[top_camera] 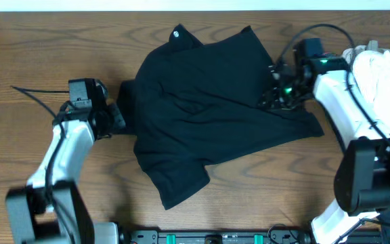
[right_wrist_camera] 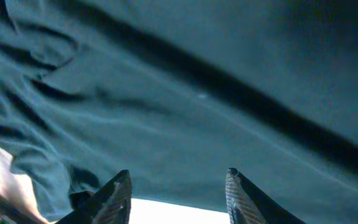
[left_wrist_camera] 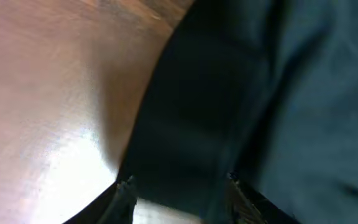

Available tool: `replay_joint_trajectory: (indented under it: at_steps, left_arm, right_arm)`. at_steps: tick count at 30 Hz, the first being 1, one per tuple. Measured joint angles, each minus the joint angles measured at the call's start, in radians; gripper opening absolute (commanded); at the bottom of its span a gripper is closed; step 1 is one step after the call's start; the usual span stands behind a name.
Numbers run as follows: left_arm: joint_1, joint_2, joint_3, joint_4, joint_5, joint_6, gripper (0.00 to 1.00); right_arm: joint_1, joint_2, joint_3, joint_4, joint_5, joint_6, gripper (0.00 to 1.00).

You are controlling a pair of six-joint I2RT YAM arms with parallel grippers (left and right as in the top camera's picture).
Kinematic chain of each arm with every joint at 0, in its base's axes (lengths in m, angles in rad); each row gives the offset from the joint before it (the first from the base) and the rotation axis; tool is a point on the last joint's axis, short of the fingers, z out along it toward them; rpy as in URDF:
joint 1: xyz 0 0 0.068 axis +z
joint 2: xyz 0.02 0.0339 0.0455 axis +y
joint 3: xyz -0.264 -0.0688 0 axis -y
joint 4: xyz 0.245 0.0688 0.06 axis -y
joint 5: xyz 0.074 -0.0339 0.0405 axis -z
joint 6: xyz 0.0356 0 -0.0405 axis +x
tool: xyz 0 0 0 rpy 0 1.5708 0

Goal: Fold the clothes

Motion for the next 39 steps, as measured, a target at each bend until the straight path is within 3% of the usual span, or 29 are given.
replay_joint_trajectory:
  at_steps: [8,9,13,18,27,33,35,36,39]
  left_arm:
    - [0.031,0.159,0.008,0.104,0.024,0.033,0.47]
    - [0.032,0.164,0.011,0.106,0.027,0.037,0.42]
    - [0.035,0.189,0.026,0.11,0.026,0.064,0.06]
    - [0.039,0.198,0.037,0.089,0.015,0.079,0.06]
    - [0.161,0.182,0.059,-0.045,-0.054,0.046,0.06]
    - [0.27,0.15,0.059,-0.057,-0.058,0.025,0.06]
    - [0.278,0.136,0.059,-0.058,0.0,0.034,0.15]
    - [0.275,0.132,0.059,-0.057,0.033,0.043,0.24]
    - [0.252,0.13,0.059,-0.06,0.124,0.068,0.34]
  right_arm:
    - [0.097,0.0,0.0,0.01,0.089,0.04,0.47]
    - [0.098,0.0,0.0,0.013,0.094,0.042,0.47]
    - [0.101,0.0,0.0,0.026,0.115,0.061,0.47]
    - [0.101,0.013,0.0,0.035,0.141,0.071,0.45]
    - [0.1,0.176,0.0,0.087,0.214,0.099,0.29]
    - [0.095,0.221,0.004,0.09,0.237,0.113,0.32]
    - [0.095,0.221,0.004,0.094,0.233,0.106,0.35]
    - [0.095,0.221,0.004,0.097,0.229,0.097,0.36]
    - [0.094,0.218,0.004,0.104,0.201,0.059,0.41]
